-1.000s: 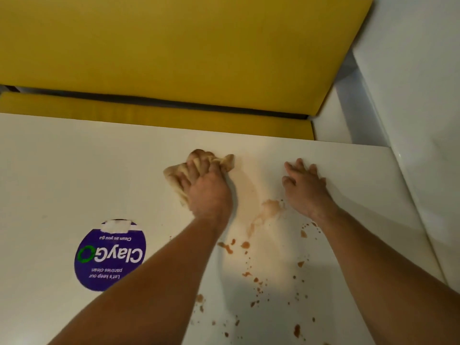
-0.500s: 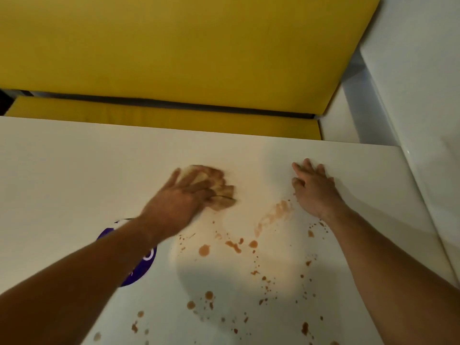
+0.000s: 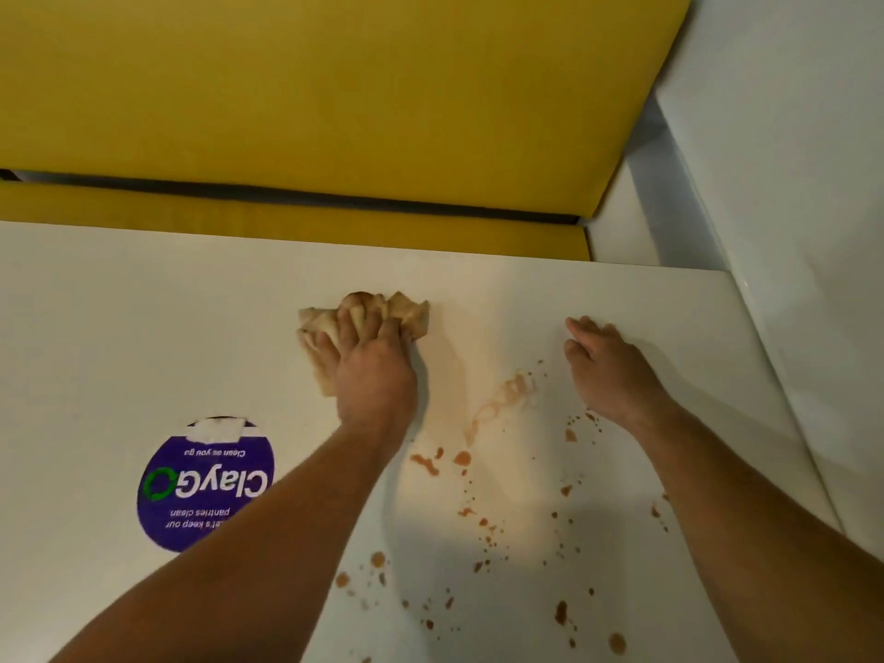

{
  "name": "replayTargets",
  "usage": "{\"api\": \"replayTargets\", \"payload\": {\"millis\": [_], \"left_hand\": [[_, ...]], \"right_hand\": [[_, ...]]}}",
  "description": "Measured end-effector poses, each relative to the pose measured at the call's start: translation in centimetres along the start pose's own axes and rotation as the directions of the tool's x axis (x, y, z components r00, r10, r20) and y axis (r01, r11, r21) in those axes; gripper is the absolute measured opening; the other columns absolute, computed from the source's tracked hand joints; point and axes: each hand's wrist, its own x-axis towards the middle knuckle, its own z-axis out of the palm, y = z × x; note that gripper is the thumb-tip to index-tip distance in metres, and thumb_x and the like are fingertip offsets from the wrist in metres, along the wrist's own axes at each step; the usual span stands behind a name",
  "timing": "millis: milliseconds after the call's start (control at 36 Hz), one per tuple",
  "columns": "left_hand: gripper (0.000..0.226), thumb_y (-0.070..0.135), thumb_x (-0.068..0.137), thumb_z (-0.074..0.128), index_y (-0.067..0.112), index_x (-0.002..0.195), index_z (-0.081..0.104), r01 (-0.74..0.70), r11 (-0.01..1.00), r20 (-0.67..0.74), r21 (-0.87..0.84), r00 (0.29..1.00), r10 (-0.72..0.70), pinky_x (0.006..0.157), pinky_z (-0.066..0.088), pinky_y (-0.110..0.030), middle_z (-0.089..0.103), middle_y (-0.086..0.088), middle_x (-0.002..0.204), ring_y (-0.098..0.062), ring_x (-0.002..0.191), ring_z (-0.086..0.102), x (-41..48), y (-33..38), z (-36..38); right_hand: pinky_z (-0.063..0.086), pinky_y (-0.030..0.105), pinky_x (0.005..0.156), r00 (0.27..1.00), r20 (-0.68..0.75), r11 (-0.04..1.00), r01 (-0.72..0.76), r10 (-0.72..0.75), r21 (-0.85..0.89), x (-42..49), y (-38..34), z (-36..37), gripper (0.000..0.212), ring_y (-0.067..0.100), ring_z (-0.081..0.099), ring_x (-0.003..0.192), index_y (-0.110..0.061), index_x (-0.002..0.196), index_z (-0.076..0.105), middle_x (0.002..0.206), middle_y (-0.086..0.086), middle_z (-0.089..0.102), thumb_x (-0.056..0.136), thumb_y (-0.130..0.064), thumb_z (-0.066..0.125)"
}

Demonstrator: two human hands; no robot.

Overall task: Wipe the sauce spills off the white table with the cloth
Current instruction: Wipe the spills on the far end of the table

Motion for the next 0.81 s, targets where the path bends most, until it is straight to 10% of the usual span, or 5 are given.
{"api": "replayTargets", "payload": {"millis": [222, 444, 611, 806], "left_hand": [[0.042, 0.032, 0.103, 0.033, 0.023, 0.14, 0.048, -0.339, 0.941, 0.079, 0.002, 0.938, 0.338, 0.113, -0.017, -0.049, 0.03, -0.002, 0.158, -0.034, 0.148, 0.011, -2.0, 6.4, 2.0], [0.042, 0.025, 0.081, 0.078, 0.03, 0.121, 0.066, -0.846, 0.533, 0.186, -0.012, 0.522, 0.833, 0.112, 0.014, -0.05, 0.059, 0.005, 0.135, -0.028, 0.134, 0.046, -2.5, -0.1, 0.6], [0.034, 0.027, 0.095, 0.056, 0.037, 0.127, 0.057, -0.816, 0.577, 0.155, 0.037, 0.575, 0.803, 0.114, 0.027, -0.053, 0.055, 0.007, 0.139, -0.024, 0.136, 0.04, -0.6, -8.4, -3.2], [0.035, 0.03, 0.097, 0.041, 0.016, 0.117, 0.066, -0.428, 0.879, 0.091, 0.209, 0.904, 0.418, 0.111, 0.025, -0.061, 0.063, -0.005, 0.129, -0.034, 0.135, 0.04, -1.1, -10.7, -4.4]], "right_hand": [[0.007, 0.034, 0.119, 0.999, -0.044, 0.998, 0.009, -0.007, 0.058, -0.3, 1.3, 0.5, 0.046, 0.016, 0.008, 0.148, -0.024, 0.149, 0.033, 0.159, -0.006, 0.021, 0.104, -0.033, 0.031], [0.008, 0.051, 0.119, 0.999, -0.047, 0.997, -0.017, 0.013, -0.076, 0.1, 0.1, 1.4, 0.049, 0.027, 0.004, 0.148, -0.024, 0.15, 0.03, 0.161, 0.003, 0.014, 0.103, -0.039, 0.029], [0.007, 0.055, 0.117, 0.998, -0.054, 0.995, -0.027, 0.022, -0.096, -0.3, -1.7, 2.1, 0.049, 0.029, 0.003, 0.148, -0.026, 0.15, 0.03, 0.161, 0.003, 0.013, 0.103, -0.039, 0.027], [0.007, 0.053, 0.117, 0.999, -0.044, 0.997, -0.027, 0.024, -0.071, -0.6, -2.5, 2.6, 0.049, 0.028, 0.003, 0.148, -0.024, 0.15, 0.03, 0.162, 0.003, 0.013, 0.103, -0.039, 0.026]]}}
